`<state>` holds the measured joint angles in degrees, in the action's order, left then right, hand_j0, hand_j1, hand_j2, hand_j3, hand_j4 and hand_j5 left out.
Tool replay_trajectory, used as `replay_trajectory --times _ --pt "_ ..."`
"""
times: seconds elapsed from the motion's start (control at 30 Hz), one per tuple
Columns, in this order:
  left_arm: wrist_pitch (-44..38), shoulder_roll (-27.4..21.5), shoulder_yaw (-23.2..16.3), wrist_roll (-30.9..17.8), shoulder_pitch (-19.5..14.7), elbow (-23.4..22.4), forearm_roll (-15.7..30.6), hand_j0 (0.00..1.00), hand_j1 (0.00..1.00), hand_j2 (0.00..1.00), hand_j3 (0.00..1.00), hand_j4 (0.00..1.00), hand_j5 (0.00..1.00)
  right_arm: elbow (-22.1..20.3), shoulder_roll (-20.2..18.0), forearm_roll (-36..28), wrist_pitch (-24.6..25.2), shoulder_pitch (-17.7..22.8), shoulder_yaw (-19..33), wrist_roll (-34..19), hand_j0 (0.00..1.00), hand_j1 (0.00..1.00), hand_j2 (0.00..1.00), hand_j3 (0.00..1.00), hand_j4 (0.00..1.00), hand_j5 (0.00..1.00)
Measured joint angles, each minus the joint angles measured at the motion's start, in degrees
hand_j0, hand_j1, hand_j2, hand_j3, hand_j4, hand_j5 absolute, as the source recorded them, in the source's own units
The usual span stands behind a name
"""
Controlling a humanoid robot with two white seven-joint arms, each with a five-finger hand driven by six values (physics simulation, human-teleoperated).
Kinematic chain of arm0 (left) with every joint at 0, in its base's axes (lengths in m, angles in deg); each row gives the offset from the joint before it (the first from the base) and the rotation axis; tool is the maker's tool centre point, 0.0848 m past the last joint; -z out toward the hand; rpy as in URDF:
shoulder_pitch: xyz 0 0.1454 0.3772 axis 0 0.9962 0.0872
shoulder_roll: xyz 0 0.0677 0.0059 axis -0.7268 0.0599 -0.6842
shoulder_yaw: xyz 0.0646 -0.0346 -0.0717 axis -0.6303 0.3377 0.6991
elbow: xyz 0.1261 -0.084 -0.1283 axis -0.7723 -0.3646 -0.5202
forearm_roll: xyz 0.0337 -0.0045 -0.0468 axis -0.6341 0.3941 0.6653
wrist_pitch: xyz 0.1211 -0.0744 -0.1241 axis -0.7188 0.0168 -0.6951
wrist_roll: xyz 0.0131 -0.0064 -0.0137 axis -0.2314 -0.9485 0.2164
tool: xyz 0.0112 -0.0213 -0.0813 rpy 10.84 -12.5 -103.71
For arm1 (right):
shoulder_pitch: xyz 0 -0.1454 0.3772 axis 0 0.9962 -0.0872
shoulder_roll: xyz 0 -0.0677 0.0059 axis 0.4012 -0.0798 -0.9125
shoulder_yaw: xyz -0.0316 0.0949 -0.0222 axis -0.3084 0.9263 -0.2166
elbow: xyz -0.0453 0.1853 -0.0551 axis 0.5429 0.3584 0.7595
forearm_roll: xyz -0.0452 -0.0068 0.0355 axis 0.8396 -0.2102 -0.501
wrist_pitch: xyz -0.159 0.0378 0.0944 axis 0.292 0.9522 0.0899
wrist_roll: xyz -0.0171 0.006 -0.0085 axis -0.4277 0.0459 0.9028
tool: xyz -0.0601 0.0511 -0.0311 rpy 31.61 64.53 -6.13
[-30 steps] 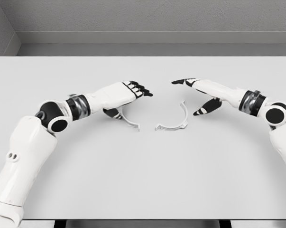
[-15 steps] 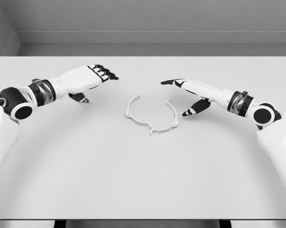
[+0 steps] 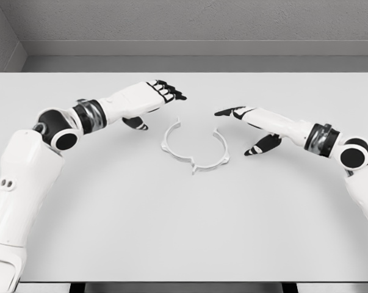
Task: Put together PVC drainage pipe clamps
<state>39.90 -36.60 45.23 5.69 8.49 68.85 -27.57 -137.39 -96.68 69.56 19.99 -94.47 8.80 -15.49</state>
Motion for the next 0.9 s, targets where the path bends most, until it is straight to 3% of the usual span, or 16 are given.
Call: replay_trajectory --times 0.07,0.27,0.9 --pt "0.0 1.47 -0.06 0.0 0.09 -0.08 -1.3 1.0 1.0 1.0 1.0 1.0 1.0 -2.77 -0.3 0.04 -0.01 1.94 -0.02 0.0 1.0 1.0 1.0 1.0 1.0 1.0" --pt "0.0 4.08 -1.08 0.0 -0.53 -1.76 -3.3 1.0 1.0 1.0 1.0 1.0 1.0 -7.57 -0.78 -0.03 0.04 2.46 -0.23 0.01 1.0 1.0 1.0 1.0 1.0 1.0" --pt "0.01 4.69 -1.26 0.08 -2.64 -9.52 -4.18 1.0 1.0 1.0 1.0 1.0 1.0 -7.62 1.89 0.66 0.05 1.59 -3.32 0.01 1.0 1.0 1.0 1.0 1.0 1.0"
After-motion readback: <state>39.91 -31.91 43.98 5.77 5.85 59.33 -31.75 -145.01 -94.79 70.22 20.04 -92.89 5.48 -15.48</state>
